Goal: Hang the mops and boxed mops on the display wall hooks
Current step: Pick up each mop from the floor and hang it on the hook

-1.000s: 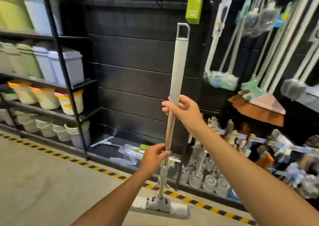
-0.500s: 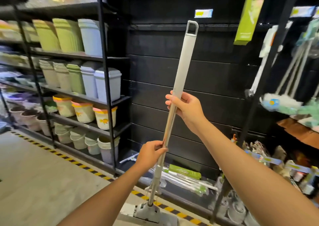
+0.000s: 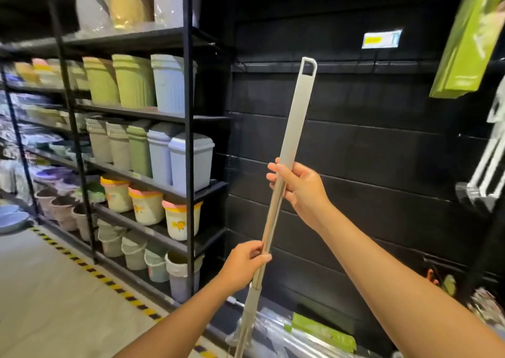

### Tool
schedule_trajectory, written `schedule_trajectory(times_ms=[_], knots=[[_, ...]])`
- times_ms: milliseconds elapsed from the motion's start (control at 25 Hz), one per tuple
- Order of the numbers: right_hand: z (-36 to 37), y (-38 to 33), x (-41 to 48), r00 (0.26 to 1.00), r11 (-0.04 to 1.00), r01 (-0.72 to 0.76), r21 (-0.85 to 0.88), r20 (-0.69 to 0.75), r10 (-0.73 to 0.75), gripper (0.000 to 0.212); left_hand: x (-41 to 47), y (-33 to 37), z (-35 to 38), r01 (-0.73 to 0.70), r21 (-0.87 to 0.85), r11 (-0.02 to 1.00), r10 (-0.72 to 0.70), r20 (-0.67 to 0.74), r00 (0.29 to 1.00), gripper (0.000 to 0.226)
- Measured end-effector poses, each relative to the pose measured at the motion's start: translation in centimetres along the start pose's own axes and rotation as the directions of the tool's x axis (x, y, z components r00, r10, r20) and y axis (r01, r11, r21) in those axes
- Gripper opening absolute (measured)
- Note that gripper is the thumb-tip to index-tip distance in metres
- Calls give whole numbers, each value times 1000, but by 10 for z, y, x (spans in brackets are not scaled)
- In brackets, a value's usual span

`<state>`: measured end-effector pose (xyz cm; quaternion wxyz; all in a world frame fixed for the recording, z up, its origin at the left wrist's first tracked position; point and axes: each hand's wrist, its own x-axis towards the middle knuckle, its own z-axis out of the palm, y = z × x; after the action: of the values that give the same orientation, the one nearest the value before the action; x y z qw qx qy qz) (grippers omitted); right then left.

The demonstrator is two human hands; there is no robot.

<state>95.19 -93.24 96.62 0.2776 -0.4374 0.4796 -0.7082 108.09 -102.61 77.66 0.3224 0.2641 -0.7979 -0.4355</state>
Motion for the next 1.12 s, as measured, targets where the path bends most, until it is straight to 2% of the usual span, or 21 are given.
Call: schedule_trajectory(times_ms=[160, 520, 920, 1120], knots=[[-10, 13, 66, 998, 1000, 21, 6, -65, -21, 23, 68, -8, -6, -48, 21, 999, 47, 44, 998, 28], [-59, 35, 188, 962, 990, 57, -132, -257, -90, 34, 226, -32, 29, -133, -124, 983, 161, 256, 953, 27], [-133, 17, 272, 828, 948, 82, -308, -508, -237, 35, 380, -7, 105, -245, -269, 931, 349, 470, 811, 23], [-170, -7, 291, 787, 923, 105, -370, -537, -304, 33, 420, 25, 138, -257, -334, 907, 404, 511, 759, 19]])
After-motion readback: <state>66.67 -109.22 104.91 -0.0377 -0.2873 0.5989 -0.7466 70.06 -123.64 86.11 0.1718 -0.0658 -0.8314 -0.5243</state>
